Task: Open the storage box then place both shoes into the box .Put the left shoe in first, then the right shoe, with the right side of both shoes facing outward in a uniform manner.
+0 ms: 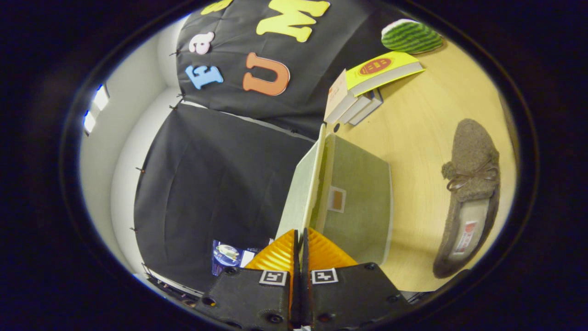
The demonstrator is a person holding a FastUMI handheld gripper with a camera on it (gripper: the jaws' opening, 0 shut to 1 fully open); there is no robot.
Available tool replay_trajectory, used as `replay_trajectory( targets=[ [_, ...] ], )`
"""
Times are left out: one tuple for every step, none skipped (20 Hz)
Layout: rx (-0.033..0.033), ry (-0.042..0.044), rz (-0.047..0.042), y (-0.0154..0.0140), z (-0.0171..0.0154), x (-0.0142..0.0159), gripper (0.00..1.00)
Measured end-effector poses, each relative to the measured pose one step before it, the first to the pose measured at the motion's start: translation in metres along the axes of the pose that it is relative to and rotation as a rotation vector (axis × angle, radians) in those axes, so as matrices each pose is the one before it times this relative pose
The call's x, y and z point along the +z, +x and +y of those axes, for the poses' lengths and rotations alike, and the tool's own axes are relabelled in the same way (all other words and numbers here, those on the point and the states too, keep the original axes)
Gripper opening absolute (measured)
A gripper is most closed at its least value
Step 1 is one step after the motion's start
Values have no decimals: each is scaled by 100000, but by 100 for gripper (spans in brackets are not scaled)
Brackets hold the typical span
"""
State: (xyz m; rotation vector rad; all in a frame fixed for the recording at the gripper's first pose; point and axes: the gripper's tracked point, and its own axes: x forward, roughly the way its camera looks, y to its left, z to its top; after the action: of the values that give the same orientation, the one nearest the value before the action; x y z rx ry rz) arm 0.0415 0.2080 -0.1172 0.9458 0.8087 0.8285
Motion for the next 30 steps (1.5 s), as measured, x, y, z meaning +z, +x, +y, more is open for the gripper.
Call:
replay_trajectory(
  targets=[
    [863,-2124,-589,-39,1227,72,6],
    [1159,-2208,-633,13,1389,240,6],
    [584,-2212,-191,134,1282,84,6],
    [247,-1796,-647,288,1130,363,6],
    [501,-2336,629,420,1221,87,6],
    [669,-2234,818,611,1229,181,6],
    [863,-1786,376,767,1353,298,6],
    [387,-1937,373,755,1087,182,6],
    [-795,-2409,2188,1045,986,-41,6],
    [-397,-1120,1395,982,882,42,6],
    [-367,-1974,2197,1114,1253,-95,6],
    [-197,-2318,1560,1046,1006,22,6],
    [-789,-2497,1542,1135,853,-67,6],
    [-1098,-2084,1737,845,639,-73,6],
    [-58,-2089,1776,1004,976,-235,6],
    [385,-1906,1854,910,851,-234,6],
    [190,-1325,819,913,612,60,6],
    [273,-1271,255,672,527,214,6],
    [-98,-1762,284,744,684,162,12],
    [-1433,-2585,-114,1044,217,137,17],
    [-850,-2065,-417,530,289,175,22],
    [-137,-2093,668,204,389,-7,22],
    [562,-2502,336,704,706,-101,28],
    [-319,-2189,-449,116,466,152,38],
    [-799,-2132,-1210,-13,86,160,48],
    [-1066,-2077,-1644,-175,-3,159,60],
    [-2601,-2084,-1936,-127,-357,193,71],
    [-2355,-3165,-1859,-59,-436,317,82],
    [-3003,-3518,-1281,-317,-522,222,89],
    [-3084,-3123,-1983,-295,-563,251,89]
  ],
)
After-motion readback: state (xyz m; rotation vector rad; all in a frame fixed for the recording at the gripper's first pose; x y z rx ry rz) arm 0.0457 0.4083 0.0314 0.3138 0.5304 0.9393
